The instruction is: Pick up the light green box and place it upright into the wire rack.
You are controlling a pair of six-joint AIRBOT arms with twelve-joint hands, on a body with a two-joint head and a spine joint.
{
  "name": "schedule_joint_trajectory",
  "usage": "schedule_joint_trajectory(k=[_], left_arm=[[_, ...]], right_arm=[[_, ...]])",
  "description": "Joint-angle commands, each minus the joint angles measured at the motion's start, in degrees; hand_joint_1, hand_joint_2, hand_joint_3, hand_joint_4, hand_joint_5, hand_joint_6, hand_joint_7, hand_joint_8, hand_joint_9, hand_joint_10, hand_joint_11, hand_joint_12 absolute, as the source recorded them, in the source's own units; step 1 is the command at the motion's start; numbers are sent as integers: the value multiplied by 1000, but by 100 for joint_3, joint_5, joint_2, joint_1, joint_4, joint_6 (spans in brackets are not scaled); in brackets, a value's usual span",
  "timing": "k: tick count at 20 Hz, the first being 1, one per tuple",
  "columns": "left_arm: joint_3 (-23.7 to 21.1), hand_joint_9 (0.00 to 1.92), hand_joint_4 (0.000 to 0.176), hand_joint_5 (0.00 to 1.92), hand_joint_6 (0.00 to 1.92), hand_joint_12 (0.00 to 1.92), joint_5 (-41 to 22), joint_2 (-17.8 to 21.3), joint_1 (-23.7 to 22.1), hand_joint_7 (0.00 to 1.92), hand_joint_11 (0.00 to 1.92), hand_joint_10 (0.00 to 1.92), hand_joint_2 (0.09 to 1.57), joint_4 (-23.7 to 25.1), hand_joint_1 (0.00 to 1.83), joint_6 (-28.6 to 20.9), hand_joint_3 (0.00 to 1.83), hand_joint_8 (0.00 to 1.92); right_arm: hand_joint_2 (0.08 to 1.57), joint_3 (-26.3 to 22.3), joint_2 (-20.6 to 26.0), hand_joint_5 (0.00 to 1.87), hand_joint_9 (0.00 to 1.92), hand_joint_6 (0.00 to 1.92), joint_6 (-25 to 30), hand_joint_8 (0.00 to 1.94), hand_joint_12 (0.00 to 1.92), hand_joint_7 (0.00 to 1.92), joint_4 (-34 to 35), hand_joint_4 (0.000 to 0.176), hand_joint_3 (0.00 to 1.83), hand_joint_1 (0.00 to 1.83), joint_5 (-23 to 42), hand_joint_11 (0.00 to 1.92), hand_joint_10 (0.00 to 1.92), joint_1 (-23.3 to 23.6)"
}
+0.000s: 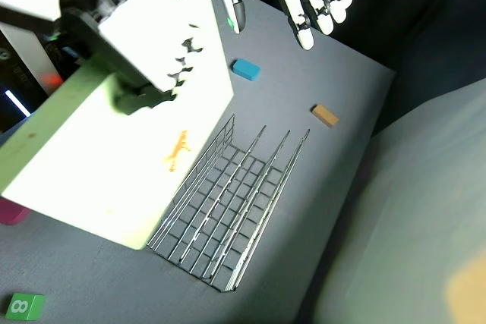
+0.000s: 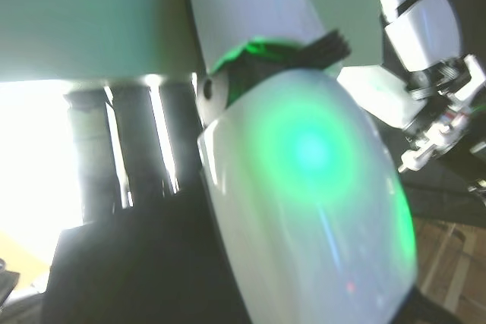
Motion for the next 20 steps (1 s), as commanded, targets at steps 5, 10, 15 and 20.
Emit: schedule_joint_trajectory(k=[5, 10, 15, 20], left_arm=[[-4, 247, 72, 408, 0, 738, -247, 8, -82, 319, 0, 0, 1173, 428, 165, 17, 1, 0], [-12, 252, 71, 404, 0, 731, -198, 8, -82, 317, 0, 2, 1173, 428, 168, 19, 1, 1], [-11, 241, 71, 404, 0, 716, -197, 8, -94, 309, 0, 0, 1173, 428, 169, 19, 0, 0], [-9, 235, 72, 397, 0, 707, -197, 8, -94, 309, 0, 0, 1173, 428, 169, 24, 0, 0]], right_arm=[[1173, 531, -446, 775, 789, 1087, 133, 1143, 1442, 926, -866, 0, 0, 1360, 208, 698, 1439, -137], [1176, 755, -768, 771, 803, 1102, 156, 1153, 1457, 898, -865, 0, 0, 1358, 206, 700, 1449, -406], [1172, 1007, -962, 784, 810, 1084, 221, 1143, 1457, 906, -849, 0, 0, 1360, 218, 722, 1440, -586], [1168, 1315, -1118, 805, 817, 1066, 244, 1139, 1457, 899, -762, 0, 0, 1360, 295, 721, 1438, -737]])
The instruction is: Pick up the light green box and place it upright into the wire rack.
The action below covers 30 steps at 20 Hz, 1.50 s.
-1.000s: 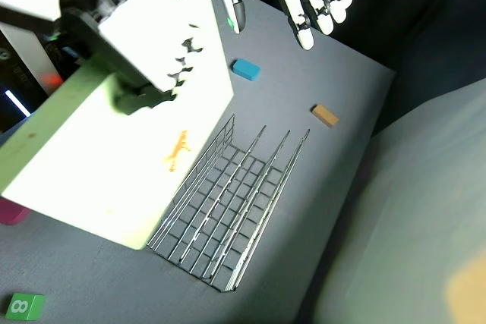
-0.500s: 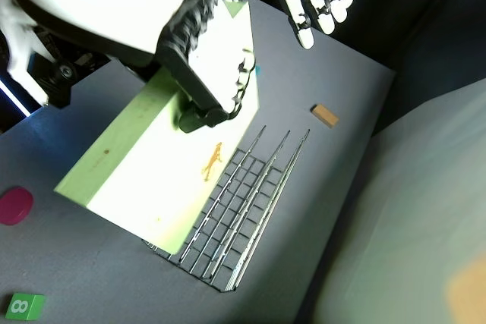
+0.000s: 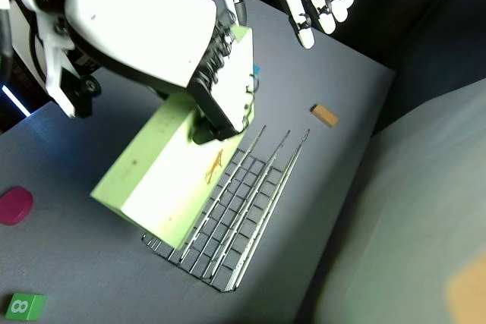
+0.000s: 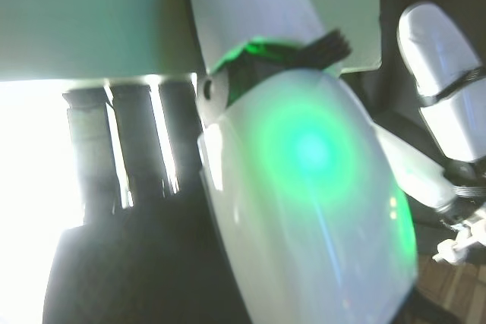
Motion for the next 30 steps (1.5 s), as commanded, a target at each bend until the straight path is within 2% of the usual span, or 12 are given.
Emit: schedule_joint_trajectory(k=[1, 8, 15, 19, 23, 26, 30], left_arm=[[-9, 244, 73, 397, 0, 706, -245, 8, -87, 315, 0, 4, 1173, 429, 168, 21, 0, 3], [-27, 229, 73, 389, 0, 704, -218, -4, -139, 301, 0, 0, 1175, 425, 164, 24, 1, 0], [13, 233, 74, 378, 0, 701, -237, -223, -92, 292, 0, 1, 1178, 422, 164, 21, 2, 0], [1, 229, 73, 384, 3, 700, -229, -343, 38, 288, 0, 0, 1182, 425, 167, -154, 3, 0], [-11, 229, 74, 375, 0, 699, -293, -369, 87, 288, 0, 0, 1185, 533, 168, -264, 3, 0], [-7, 228, 76, 374, 0, 697, -288, -405, 138, 288, 0, 0, 1185, 576, 168, -389, 3, 0], [-8, 237, 78, 367, 0, 696, -287, -620, 223, 294, 0, 3, 1185, 595, 168, -407, 2, 2]], right_arm=[[1168, 58, -37, 800, 820, 1064, 16, 1135, 1455, 901, -474, 0, 0, 1360, 148, 722, 1437, -4], [1175, 550, -210, 766, 811, 1101, 212, 1140, 1449, 900, -230, 0, 1, 1358, 368, 729, 1448, -313], [1179, 882, -370, 760, 819, 1115, 283, 1158, 1447, 878, -231, 0, 0, 1357, 540, 730, 1447, -534], [1175, 923, -416, 801, 812, 1095, 299, 1163, 1446, 864, -328, 0, 0, 1357, 578, 717, 1450, -593], [1185, 923, -418, 741, 791, 1119, 319, 1170, 1472, 888, -467, 0, 0, 1356, 542, 696, 1476, -652], [1183, 923, -418, 765, 807, 1121, 319, 1188, 1480, 859, -513, 0, 0, 1355, 538, 692, 1455, -702], [1195, 905, -416, 713, 791, 1172, 317, 1197, 1503, 857, -514, 0, 0, 1352, 493, 704, 1475, -720]])
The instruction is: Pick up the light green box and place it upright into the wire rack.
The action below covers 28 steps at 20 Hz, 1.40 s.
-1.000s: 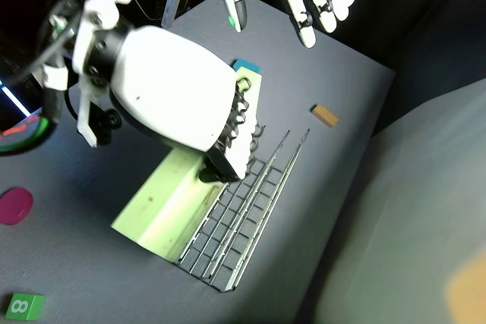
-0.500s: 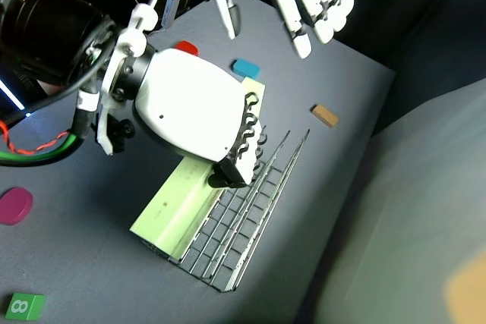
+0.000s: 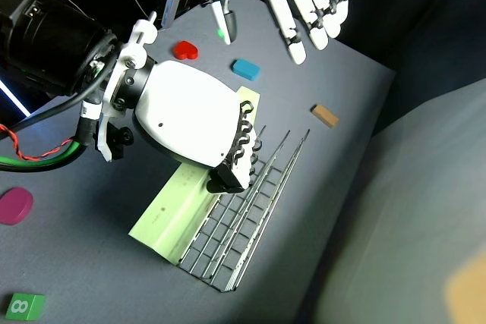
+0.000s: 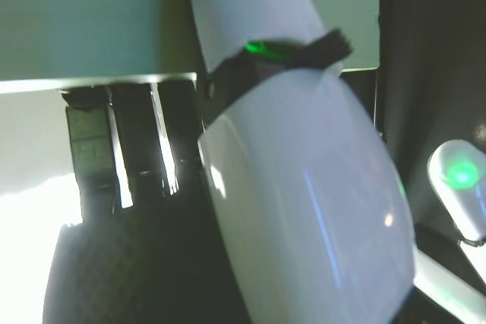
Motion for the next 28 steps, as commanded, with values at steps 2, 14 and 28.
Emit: schedule_joint_trajectory(k=[2, 14, 28], left_arm=[[-33, 236, 78, 366, 0, 695, -190, -52, -3, 294, 0, 3, 1185, 600, 169, -225, 2, 2], [-107, 247, 84, 362, 1, 705, -182, -139, 170, 310, 0, 4, 1185, 770, 164, -602, 0, 8], [-131, 249, 83, 370, 2, 710, -104, -537, 236, 315, 0, 3, 1185, 920, 164, -948, 0, 4]], right_arm=[[1199, -17, -10, 730, 743, 1205, -5, 1177, 1491, 858, -453, 0, 1, 1347, 35, 684, 1502, 59], [1094, -245, 255, 487, 525, 0, -93, 0, 1192, 600, -454, 0, 0, 725, 29, 199, 60, 177], [1043, -2732, 3091, 458, 468, 10, -106, 11, 1150, 531, -828, 0, 0, 668, 1049, 142, 17, 438]])
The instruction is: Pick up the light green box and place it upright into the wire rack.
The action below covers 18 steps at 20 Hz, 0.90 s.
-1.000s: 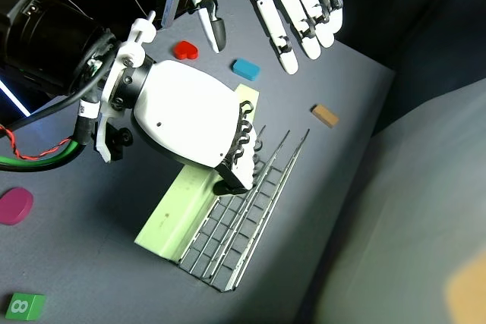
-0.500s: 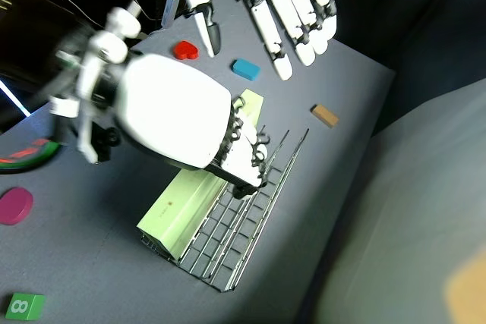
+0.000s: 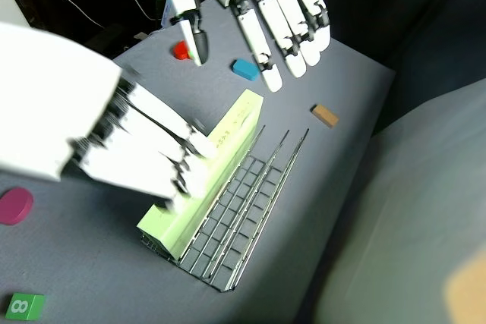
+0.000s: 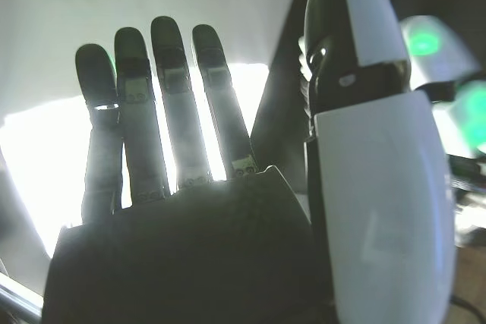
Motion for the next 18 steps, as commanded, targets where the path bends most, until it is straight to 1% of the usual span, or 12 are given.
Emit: schedule_joint_trajectory(k=[1, 4, 5, 7, 8, 9, 10, 11, 14, 15, 17, 18], left_arm=[[-29, 249, 83, 372, 3, 710, -88, -33, -42, 316, 0, 2, 1185, 556, 164, -74, 0, 4], [-96, 283, 79, 428, 9, 813, -29, -55, -42, 350, 0, 7, 1177, 562, 198, -128, 0, 7], [-122, 368, 60, 494, 9, 863, -36, -55, -42, 462, 26, 15, 1162, 562, 268, -128, 0, 10], [-181, 808, 0, 868, 104, 990, -9, -55, -45, 924, 375, 152, 1164, 561, 415, -137, 0, 119], [-186, 808, 0, 1055, 463, 1653, -6, -55, -67, 1007, 491, 1075, 1140, 561, 664, -161, 6, 733], [-191, 815, 0, 871, 1359, 1867, -6, -54, -102, 825, 741, 1752, 1159, 561, 669, -164, 7, 1661], [-195, 873, 0, 841, 1809, 1910, -6, -52, -116, 855, 935, 1887, 1168, 561, 714, -164, 4, 1869], [-202, 964, 0, 935, 1899, 1919, 14, -48, -156, 943, 1065, 1914, 1180, 561, 735, -162, 4, 1911], [-228, 1021, 0, 992, 1917, 1921, 61, -47, -208, 1007, 1128, 1920, 1188, 561, 737, -133, 3, 1919], [-259, 1245, 0, 1156, 1920, 1921, 61, -47, -195, 1239, 1326, 1921, 1247, 560, 714, -133, 11, 1921], [-360, 1404, 0, 1263, 1921, 1921, 61, -38, -133, 1362, 1497, 1921, 1309, 559, 732, -133, 6, 1921], [-391, 1414, 140, 1266, 1921, 1921, 61, -31, -110, 1367, 1506, 1921, 1310, 559, 746, -133, 4, 1921]], right_arm=[[1042, -88, 186, 466, 483, 12, 18, 13, 1154, 541, -344, 0, 0, 666, 345, 161, 21, 14], [1055, -381, 717, 642, 685, 30, -49, 38, 1289, 754, -335, 0, 0, 619, 652, 360, 74, -48], [1064, -420, 833, 762, 773, 27, -95, 39, 1445, 869, -262, 0, 0, 624, 756, 469, 234, -59], [1102, -485, 1107, 940, 741, 111, -496, 116, 1747, 1035, 415, 0, 2, 675, 1053, 641, 1081, -17], [1135, -528, 1224, 846, 926, 676, -772, 822, 1886, 933, 768, 0, 0, 729, 1149, 1008, 1620, -2], [1150, -608, 1328, 756, 1111, 1276, -1010, 1463, 1914, 900, 968, 0, 1, 750, 1176, 1317, 1861, -4], [1166, -662, 1389, 736, 1286, 1792, -1080, 1845, 1920, 982, 968, 0, 4, 777, 1178, 1567, 1909, -7], [1199, -715, 1438, 835, 1336, 1895, -1145, 1922, 1921, 1040, 968, 0, 8, 799, 1198, 1672, 1919, -6], [1229, -719, 1408, 888, 1360, 1916, -1149, 1937, 1921, 1065, 968, 0, 10, 798, 1304, 1722, 1921, -27], [1348, -720, 1389, 1063, 1511, 1920, -1149, 1940, 1921, 1257, 968, 0, 20, 752, 1329, 1807, 1921, -35], [1404, -718, 1348, 1124, 1581, 1921, -1149, 1941, 1921, 1340, 947, 0, 21, 793, 1366, 1816, 1921, -10], [1408, -718, 1332, 1126, 1585, 1921, -1149, 1941, 1921, 1344, 934, 0, 20, 796, 1366, 1818, 1921, 9]])
